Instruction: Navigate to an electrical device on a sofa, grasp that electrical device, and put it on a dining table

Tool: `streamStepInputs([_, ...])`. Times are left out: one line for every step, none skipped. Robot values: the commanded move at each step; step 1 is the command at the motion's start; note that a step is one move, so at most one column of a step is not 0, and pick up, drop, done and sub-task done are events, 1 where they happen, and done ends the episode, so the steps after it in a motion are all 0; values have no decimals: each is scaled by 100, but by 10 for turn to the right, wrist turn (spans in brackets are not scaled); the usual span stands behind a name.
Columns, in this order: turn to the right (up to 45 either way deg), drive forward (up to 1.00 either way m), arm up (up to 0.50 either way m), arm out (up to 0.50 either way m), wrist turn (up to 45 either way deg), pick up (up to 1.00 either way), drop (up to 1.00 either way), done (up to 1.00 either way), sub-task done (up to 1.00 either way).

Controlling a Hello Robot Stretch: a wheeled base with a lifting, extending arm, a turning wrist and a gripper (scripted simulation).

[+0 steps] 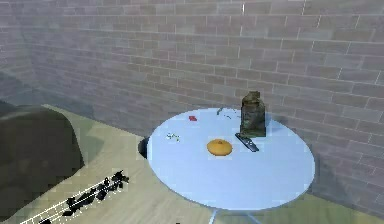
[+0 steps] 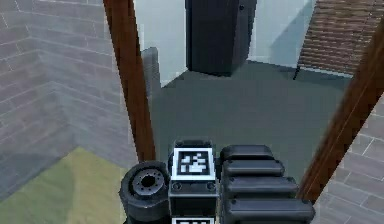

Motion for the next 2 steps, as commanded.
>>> streamStepInputs([0,25,0,0,0,0,0,0,0])
streamStepInputs([450,0,0,0,0,0,0,0,0])
